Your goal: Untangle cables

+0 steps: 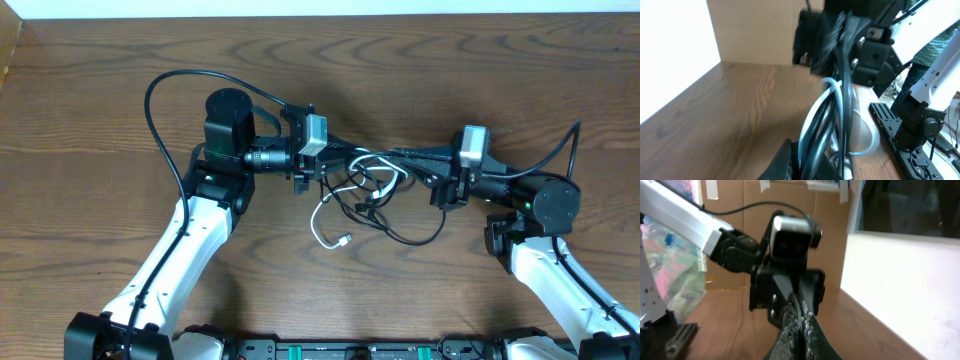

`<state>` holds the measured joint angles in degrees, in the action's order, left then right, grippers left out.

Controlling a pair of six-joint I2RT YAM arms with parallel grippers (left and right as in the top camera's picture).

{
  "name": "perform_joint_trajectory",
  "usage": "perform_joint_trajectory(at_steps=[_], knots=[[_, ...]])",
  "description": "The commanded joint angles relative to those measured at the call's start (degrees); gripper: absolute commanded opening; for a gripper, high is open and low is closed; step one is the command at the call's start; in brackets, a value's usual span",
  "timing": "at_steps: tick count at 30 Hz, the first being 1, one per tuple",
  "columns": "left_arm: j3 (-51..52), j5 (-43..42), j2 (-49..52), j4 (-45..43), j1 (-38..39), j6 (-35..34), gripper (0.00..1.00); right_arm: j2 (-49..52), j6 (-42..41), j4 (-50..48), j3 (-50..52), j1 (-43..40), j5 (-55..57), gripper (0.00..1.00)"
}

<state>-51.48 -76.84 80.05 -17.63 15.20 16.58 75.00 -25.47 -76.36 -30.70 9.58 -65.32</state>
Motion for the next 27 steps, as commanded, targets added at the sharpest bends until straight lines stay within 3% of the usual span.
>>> perform_joint_trajectory(at_steps=[1, 9, 15, 21, 27], knots=[[-1.25, 1.05, 0.11, 2.1, -0.28, 0.13, 0.08, -0.37, -2.82, -2.8, -0.48, -0.52, 5.4, 0.01], [-1.25, -0.72, 0.11, 4.7, -0.26, 0.09, 0.08, -0.37, -2.47, -3.65, -0.48, -1.16, 9.99, 0.01], [-1.25, -0.81, 0.11, 7.43, -0.28, 0.09, 0.08, -0.37, -1.64, -3.63, -0.48, -6.14, 10.38, 0.01], [-1.25, -6.29, 0.11, 10.36, -0.28, 0.09, 0.08, -0.37, -1.68, -3.82, -0.48, -11.69, 10.36, 0.01], [-1.25, -6.51, 0.11, 12.72, -0.2, 0.11, 0.08, -0.37, -2.34, -4.57, -0.5, -12.87, 11.26, 0.01]])
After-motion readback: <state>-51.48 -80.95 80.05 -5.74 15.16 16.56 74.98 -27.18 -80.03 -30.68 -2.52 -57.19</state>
